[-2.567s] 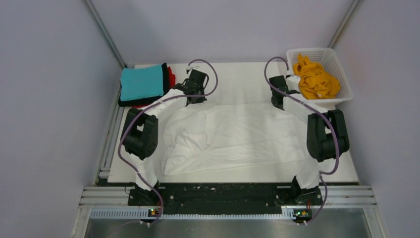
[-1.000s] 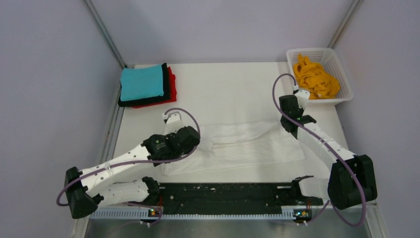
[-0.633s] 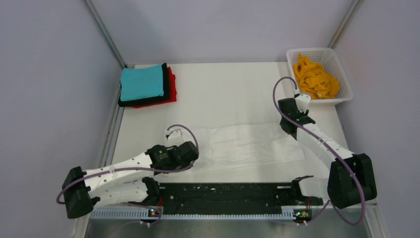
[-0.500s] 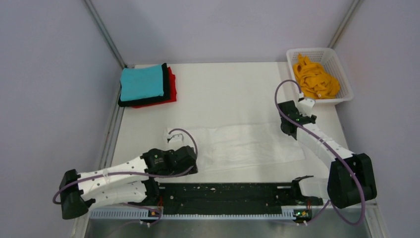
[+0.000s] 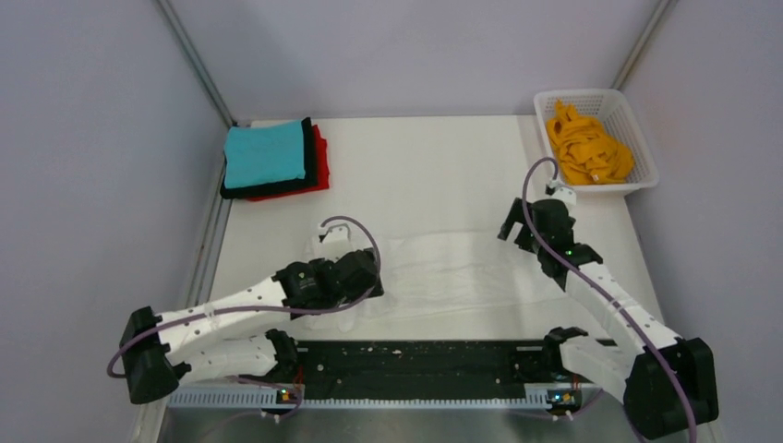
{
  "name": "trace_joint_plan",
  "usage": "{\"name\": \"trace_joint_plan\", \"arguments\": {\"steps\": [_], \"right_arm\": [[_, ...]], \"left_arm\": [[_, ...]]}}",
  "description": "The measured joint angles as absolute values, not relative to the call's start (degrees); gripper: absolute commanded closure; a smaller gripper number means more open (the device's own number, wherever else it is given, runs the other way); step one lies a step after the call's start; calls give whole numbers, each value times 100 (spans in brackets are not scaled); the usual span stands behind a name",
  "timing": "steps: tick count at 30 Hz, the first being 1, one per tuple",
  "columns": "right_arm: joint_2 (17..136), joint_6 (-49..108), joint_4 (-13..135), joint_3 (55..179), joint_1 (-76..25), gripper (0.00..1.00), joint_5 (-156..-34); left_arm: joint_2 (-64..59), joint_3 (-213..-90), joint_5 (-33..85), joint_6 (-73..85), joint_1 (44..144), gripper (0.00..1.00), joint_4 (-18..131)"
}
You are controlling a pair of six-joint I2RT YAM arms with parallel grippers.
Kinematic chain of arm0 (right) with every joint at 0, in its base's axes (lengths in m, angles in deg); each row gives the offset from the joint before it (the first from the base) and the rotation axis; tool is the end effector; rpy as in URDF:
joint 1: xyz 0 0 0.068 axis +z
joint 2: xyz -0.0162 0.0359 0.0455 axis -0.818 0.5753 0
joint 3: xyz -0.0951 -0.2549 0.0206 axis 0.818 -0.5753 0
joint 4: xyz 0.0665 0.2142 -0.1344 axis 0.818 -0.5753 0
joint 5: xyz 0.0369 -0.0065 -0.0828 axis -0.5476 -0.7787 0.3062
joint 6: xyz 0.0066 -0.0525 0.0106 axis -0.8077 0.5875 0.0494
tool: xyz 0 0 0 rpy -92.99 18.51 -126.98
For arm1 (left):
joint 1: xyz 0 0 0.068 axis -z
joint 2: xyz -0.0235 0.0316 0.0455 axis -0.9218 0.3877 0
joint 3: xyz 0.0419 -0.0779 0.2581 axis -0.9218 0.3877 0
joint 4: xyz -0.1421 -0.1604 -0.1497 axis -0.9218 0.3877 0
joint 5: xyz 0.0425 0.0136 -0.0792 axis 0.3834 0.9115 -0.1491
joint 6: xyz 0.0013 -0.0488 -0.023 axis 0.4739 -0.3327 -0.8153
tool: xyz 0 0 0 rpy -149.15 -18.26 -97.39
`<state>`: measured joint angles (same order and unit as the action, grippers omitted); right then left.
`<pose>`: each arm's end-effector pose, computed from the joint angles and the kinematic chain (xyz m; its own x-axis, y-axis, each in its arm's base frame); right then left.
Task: Fold and stack the t-shirts
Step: Rotate the tshirt 90 degrees
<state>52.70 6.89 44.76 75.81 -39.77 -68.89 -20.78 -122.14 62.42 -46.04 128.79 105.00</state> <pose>0.2043 0.0437 0.2263 -0.5483 0.3366 -0.7656 0.2901 0.9351 0.2034 0.1004 -0.1506 0.2402 -0.7820 -0.2210 -0.5827 -0.0782 0.9624 -0.2601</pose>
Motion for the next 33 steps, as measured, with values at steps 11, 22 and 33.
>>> {"name": "trace_joint_plan", "arguments": {"steps": [11,22,33], "right_arm": [[6844,672,6345,6997,-3935,1,-9440],[5692,226,6528,5999,-3063,1,-9414],[5104,-556,7682,5065,-495,1,-9956]], "left_arm": [[-109,-11683,5163,-4130,10261,1,7877],[3593,-15744,4861,-3964,9649,1,7551],[7971,-21364,2918,-4877,9629,1,5505]]}}
